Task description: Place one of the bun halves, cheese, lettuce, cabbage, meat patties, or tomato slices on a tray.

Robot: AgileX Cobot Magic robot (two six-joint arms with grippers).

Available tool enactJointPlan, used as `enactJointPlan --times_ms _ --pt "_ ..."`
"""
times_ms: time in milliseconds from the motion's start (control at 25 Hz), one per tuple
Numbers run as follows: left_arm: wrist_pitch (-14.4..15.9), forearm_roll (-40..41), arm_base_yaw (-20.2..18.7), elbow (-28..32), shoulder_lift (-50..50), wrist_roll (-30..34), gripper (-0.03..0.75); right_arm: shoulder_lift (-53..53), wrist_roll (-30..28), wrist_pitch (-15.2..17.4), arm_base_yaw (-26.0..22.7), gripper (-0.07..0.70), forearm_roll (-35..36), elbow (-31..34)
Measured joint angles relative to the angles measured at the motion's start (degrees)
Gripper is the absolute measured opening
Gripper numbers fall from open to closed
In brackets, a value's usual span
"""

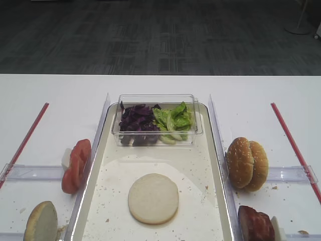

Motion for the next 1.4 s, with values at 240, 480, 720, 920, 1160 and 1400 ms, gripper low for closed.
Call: enactJointPlan --times_ms 240,480,720,920,1160,1400 --pt "0.00 0.00 0.00 0.00 0.00 0.00 0.533 0.00 0.00 0.00 0.00 0.552 0.00 0.00" --pt "0.00 0.00 0.00 0.00 0.00 0.00 0.533 0.00 0.10 0.00 0.00 0.552 0.00 0.00" --pt "0.00 0.00 3.40 0.00 0.00 0.00 0.533 0.00 0.10 0.00 0.00 0.552 0.00 0.00" --pt "0.00 0.00 4.89 0.00 0.00 0.00 0.533 0.00 0.10 0.00 0.00 0.552 0.00 0.00" --pt "0.00 0.00 4.89 0.00 0.00 0.00 0.533 0.00 0.18 0.00 0.00 0.552 0.00 0.00" --pt "0.00 0.00 4.89 0.00 0.00 0.00 0.533 0.00 0.18 0.00 0.00 0.552 0.00 0.00"
